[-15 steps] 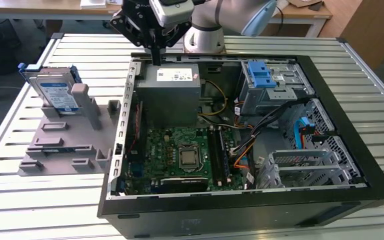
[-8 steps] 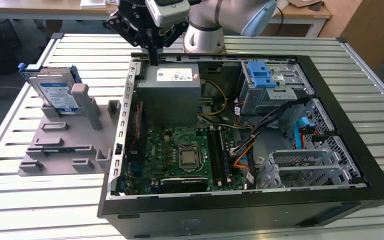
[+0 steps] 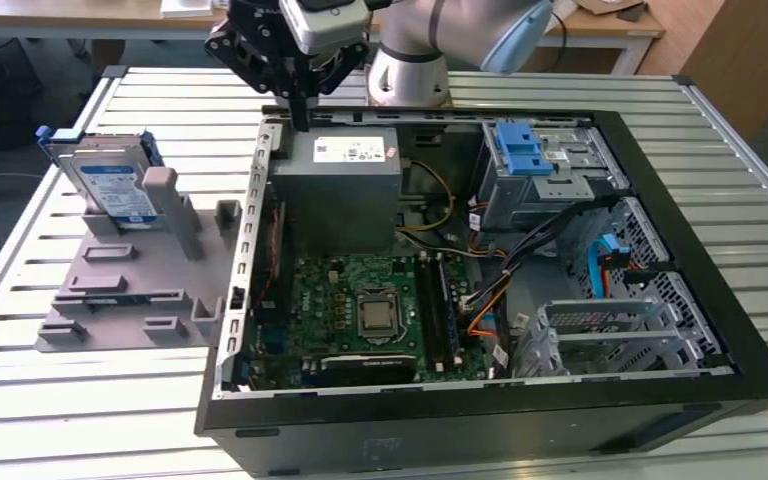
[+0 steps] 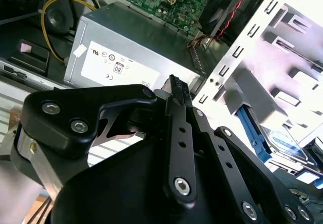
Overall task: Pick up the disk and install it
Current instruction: 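Reach for the disk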
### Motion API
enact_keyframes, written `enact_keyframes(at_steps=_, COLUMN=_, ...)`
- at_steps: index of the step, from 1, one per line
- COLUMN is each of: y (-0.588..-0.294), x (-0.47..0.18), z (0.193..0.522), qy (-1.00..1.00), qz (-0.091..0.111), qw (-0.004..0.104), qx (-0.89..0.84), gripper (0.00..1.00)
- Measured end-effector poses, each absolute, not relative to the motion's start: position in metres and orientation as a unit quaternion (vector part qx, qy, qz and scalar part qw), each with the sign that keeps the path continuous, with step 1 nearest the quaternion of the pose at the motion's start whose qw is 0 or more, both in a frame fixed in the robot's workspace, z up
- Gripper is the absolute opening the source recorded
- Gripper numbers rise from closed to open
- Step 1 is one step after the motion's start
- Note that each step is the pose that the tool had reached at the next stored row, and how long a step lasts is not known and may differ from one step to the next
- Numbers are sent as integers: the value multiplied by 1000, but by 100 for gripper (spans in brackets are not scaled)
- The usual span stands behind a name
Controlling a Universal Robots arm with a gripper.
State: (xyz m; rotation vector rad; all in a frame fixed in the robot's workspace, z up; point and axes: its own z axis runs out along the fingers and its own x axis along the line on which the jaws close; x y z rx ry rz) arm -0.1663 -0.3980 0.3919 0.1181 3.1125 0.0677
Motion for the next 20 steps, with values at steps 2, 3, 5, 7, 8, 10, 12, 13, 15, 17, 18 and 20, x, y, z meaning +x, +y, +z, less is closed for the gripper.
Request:
enact_keyframes(at_steps=2, y=-398, x=-167, z=392, qy=999, qz=22, qw=13, qx=38, gripper=11)
enact_keyframes(at_steps=3, y=-398, x=-168, z=392, qy=999, qz=22, qw=13, qx=38, gripper=11)
enact_keyframes(at_steps=5, y=-398, x=-169, z=392, qy=999, qz=22, qw=13, qx=38, gripper=11)
enact_keyframes(at_steps=7, y=-398, x=-170, z=392, qy=999, qz=22, qw=13, qx=38, gripper=11)
enact_keyframes(at_steps=8, y=-398, x=-171, z=392, qy=999, qz=22, qw=13, qx=38, gripper=11)
enact_keyframes(at_steps=10, y=-398, x=-173, z=392, qy=999, qz=22, qw=13, qx=38, gripper=11)
enact_keyframes(at_steps=12, y=-398, x=-174, z=391, qy=999, qz=22, qw=13, qx=38, gripper=11)
enact_keyframes(at_steps=13, y=-398, x=-174, z=391, qy=999, qz=22, qw=13, qx=38, gripper=11)
enact_keyframes(at_steps=15, y=-398, x=-175, z=391, qy=999, qz=22, qw=13, qx=38, gripper=11)
enact_keyframes(at_steps=17, y=-398, x=-175, z=391, qy=999, qz=22, qw=13, qx=38, gripper=11)
enact_keyframes(at_steps=18, y=-398, x=-175, z=391, qy=999, qz=22, qw=13, qx=38, gripper=11)
enact_keyframes(at_steps=20, y=-398, x=-175, z=391, qy=999, qz=22, qw=13, qx=38, gripper=11)
